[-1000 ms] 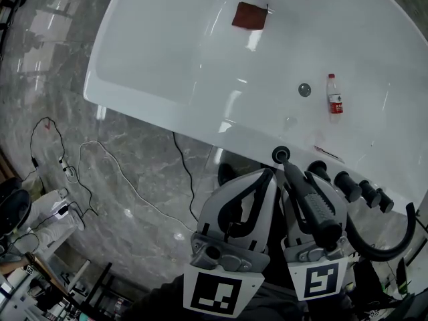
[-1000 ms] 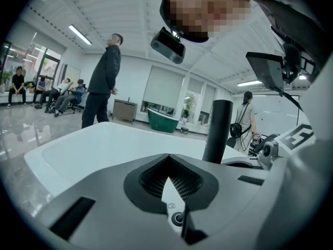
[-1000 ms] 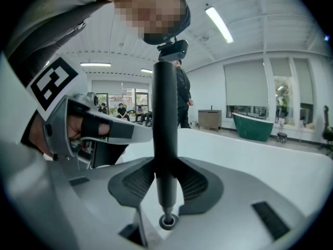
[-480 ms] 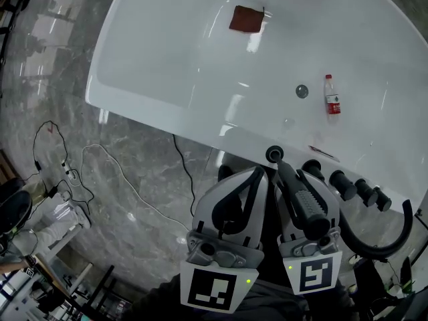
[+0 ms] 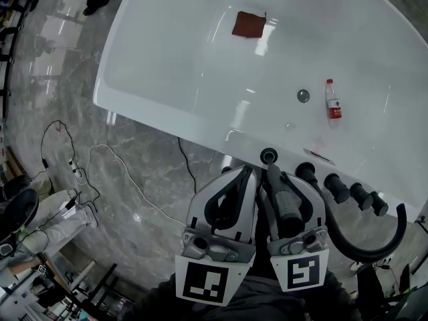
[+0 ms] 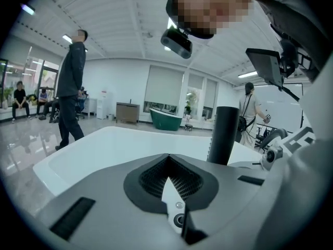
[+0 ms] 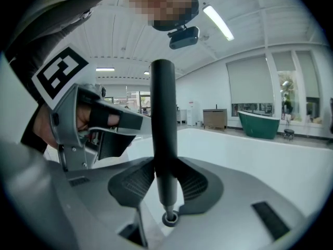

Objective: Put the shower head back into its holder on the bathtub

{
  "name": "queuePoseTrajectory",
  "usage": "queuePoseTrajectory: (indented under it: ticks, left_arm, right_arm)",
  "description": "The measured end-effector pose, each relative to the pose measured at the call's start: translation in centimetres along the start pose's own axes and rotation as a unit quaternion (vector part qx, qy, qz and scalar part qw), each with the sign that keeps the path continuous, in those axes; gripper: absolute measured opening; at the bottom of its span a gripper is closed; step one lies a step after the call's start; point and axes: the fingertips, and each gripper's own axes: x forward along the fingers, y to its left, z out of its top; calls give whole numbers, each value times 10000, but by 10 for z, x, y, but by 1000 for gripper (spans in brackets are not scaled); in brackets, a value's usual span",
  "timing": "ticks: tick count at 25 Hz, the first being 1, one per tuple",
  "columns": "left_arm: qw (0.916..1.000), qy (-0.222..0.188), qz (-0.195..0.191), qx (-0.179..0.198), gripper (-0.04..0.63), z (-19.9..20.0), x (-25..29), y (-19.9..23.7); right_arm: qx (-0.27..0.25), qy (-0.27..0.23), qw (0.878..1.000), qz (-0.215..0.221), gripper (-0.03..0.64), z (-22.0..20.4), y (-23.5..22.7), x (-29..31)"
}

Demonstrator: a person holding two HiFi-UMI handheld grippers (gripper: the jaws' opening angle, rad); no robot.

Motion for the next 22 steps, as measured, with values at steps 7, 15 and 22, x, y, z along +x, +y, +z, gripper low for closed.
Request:
queuePoseTrajectory:
  ticks: [7, 15, 22]
  left_arm:
    - [9999, -54, -101, 80, 3, -3, 3, 5]
    - [9985, 25, -543, -5, 3, -17, 13, 16]
    - [9969, 94, -769, -113, 3, -26, 20, 16]
  right_arm:
    - [-49, -34, 9998, -197, 141, 2, -6, 4]
    - [45, 122, 9974, -711, 141, -13, -8, 9]
    - [83, 296, 9959, -853, 141, -26, -10, 14]
